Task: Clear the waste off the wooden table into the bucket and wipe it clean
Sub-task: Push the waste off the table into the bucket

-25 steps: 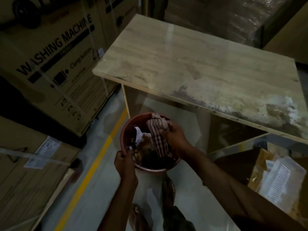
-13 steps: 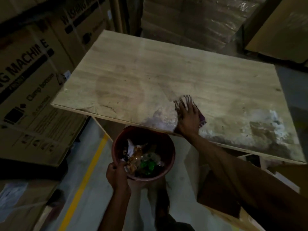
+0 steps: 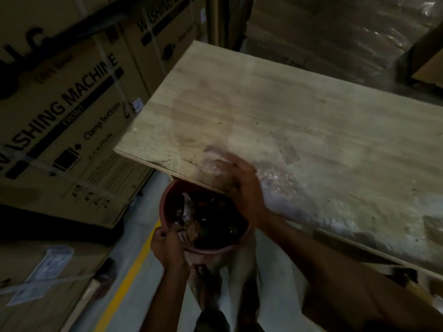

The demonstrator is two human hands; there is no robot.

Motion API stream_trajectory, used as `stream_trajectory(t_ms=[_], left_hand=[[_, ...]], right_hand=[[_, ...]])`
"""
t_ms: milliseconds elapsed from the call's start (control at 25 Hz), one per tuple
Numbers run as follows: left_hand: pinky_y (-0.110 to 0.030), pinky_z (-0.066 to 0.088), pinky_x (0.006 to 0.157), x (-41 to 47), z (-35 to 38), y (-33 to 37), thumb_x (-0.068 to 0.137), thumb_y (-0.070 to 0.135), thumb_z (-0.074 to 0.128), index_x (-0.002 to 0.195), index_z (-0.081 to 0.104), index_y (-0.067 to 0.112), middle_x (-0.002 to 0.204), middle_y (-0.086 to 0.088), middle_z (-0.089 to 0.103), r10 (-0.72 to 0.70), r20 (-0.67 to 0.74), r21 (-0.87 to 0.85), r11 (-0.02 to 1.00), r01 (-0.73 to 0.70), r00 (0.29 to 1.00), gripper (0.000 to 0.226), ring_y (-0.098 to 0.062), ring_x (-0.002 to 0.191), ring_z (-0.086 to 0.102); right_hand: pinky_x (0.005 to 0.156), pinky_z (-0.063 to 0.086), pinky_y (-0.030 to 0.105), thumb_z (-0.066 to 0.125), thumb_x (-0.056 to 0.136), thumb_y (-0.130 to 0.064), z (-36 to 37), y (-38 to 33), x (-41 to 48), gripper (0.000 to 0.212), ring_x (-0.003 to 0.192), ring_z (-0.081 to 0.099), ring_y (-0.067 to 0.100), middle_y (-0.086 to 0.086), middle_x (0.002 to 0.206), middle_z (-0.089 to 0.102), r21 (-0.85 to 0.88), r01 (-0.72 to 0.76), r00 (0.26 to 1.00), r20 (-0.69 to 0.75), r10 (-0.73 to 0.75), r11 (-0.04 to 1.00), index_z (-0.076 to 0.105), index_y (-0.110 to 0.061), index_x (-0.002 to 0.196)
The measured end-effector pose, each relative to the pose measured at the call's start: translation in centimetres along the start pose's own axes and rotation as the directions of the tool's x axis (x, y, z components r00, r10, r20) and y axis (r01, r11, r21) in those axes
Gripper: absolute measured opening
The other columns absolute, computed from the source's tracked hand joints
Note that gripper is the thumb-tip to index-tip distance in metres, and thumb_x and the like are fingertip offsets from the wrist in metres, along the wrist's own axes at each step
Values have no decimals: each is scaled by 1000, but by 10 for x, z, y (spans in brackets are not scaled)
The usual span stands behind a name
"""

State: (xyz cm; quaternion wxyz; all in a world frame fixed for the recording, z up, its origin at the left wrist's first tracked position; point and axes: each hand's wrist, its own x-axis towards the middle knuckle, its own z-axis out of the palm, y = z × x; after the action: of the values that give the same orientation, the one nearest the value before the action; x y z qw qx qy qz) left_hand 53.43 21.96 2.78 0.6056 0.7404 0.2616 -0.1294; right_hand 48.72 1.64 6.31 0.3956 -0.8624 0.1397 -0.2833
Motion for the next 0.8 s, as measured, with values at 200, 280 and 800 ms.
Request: stream_trajectory(t_ms=[200, 280, 800], left_hand=[[-48, 42, 62, 34, 1, 13, 53, 33, 69, 57, 54, 17, 65, -4, 48, -84, -87, -84, 993, 77, 993, 22, -20, 68, 46], [-34, 43, 60, 36, 7, 35, 64, 21, 75, 58, 51, 13, 55, 2, 47, -100, -101, -94, 991, 91, 990, 26, -14, 60, 42], [-15, 36, 36, 102, 14, 37, 77, -16, 66, 60, 46, -1, 39, 2, 46, -131, 84, -134, 981, 142, 988, 30, -12, 44, 47]], right_hand=[[122, 22, 53, 20, 92, -45, -7, 83, 82, 72, 152, 25, 43, 17, 169, 23, -558, -466, 868, -138, 477, 686, 37, -24, 159], [124, 16, 50, 23, 95, -47, 4, 94, 128, 69, 156, 16, 40, 14, 172, 13, -576, -466, 846, -68, 528, 672, 30, -28, 161], [128, 17, 45, 35, 109, -32, 155, 107, 367, 56, 159, 14, 26, 4, 173, 7, -667, 38, 917, 320, 240, 744, 22, -29, 163]])
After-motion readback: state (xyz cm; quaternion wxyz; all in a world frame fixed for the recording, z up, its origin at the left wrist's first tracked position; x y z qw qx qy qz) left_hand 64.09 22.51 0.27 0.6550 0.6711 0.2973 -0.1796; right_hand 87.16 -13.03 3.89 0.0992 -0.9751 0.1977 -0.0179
